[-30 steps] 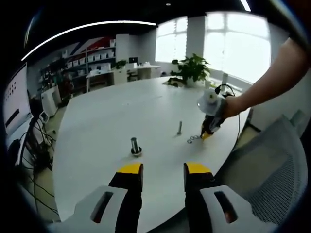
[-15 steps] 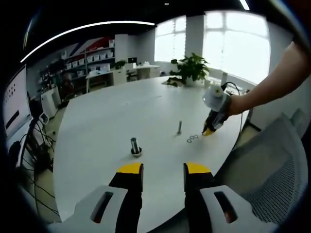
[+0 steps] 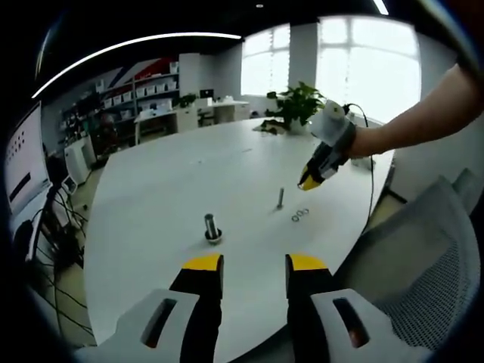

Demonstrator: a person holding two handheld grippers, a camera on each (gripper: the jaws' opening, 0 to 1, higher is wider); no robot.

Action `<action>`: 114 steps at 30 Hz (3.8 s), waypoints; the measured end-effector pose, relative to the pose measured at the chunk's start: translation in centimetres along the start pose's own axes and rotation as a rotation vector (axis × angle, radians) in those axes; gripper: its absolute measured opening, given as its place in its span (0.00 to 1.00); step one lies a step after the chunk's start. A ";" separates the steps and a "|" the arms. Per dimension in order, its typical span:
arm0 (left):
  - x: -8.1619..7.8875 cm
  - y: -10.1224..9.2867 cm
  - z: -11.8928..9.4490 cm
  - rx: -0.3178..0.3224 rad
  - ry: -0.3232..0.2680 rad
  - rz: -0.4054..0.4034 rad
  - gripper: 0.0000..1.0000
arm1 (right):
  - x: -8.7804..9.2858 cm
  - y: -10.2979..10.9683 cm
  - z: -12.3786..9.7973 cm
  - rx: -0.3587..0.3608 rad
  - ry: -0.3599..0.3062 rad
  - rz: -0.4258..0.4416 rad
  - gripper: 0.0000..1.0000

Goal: Place the washer onto the threaded stud by aligning its center hole with the stud, sliding it down to the base, and recovering from edge contact or off-axis alignment until the washer reaches the visible bottom stop.

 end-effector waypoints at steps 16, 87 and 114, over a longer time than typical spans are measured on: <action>0.0 0.2 -0.2 -0.011 -0.009 -0.014 0.31 | -2.9 -0.4 1.6 -0.020 -0.001 -0.070 0.13; 0.8 0.7 0.1 -0.030 0.040 -0.038 0.31 | -2.1 6.5 8.0 -0.305 0.143 -0.623 0.14; 0.9 0.7 0.1 -0.030 0.048 -0.039 0.30 | -2.9 0.0 5.0 -0.105 -0.067 -0.375 0.08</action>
Point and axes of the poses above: the point that each gripper's makers call its tool centre point, and the gripper's own axes: z roughly forward along the fingers, y roughly to its left, x roughly out of its underside, the point moved 6 cm from there along -z, roughly backward along the fingers
